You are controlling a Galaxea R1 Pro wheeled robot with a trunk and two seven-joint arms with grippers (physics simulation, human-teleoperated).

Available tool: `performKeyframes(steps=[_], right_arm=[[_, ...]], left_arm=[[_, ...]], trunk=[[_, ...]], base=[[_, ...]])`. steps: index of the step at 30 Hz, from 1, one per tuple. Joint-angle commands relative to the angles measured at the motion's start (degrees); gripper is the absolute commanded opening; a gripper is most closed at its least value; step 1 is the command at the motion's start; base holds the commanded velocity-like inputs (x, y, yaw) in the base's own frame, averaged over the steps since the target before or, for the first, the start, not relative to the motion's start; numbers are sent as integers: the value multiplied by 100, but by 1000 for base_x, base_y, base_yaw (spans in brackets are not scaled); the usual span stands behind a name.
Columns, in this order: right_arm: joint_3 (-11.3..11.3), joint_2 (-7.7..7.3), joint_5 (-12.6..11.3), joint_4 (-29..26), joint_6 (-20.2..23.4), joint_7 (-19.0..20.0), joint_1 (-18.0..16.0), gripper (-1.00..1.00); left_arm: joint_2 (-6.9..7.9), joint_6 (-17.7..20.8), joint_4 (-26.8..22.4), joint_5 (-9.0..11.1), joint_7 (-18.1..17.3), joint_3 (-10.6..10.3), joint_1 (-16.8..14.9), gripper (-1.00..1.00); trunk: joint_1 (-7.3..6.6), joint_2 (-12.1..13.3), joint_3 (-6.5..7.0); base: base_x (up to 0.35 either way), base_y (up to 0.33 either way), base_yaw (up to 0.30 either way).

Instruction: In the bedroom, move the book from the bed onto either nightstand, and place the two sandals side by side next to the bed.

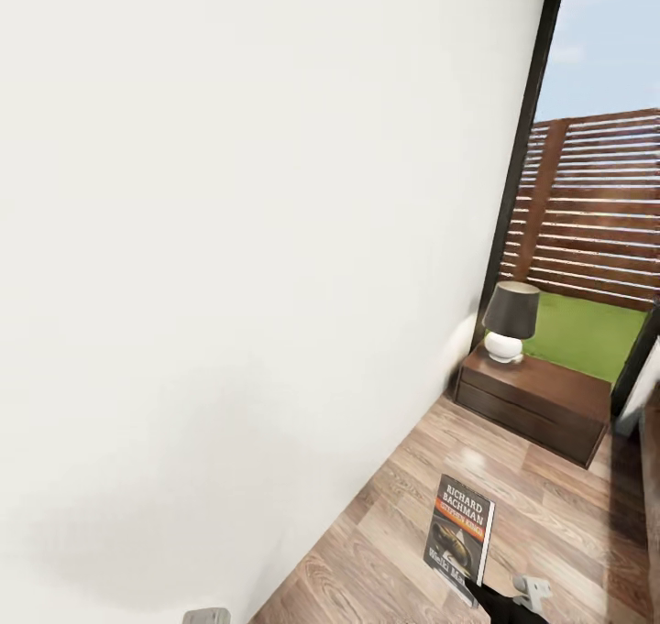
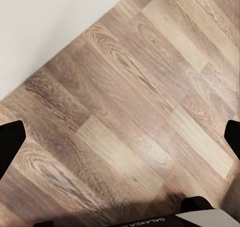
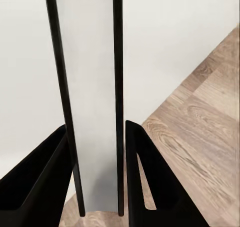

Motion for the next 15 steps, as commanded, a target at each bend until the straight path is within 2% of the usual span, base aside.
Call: performKeyframes(steps=[1, 7, 10, 15], right_arm=[[29, 2, -55, 22, -36, 26, -13, -100], [29, 3, -55, 22, -35, 24, -13, -100], [29, 4, -55, 22, -36, 13, -13, -100], [29, 5, -55, 22, -36, 9, -13, -100]], left_arm=[[3, -27, 5, -60, -15, 48, -4, 100], [3, -27, 5, -61, -15, 48, -4, 100], [3, -27, 5, -64, -15, 48, -4, 100], [3, -27, 5, -60, -15, 48, -4, 100]], trunk=[[2, -8, -9], [2, -8, -9], [2, -8, -9], [2, -8, -9]], base=[[0, 0, -281], [18, 0, -259], [173, 0, -72], [290, 0, -15]])
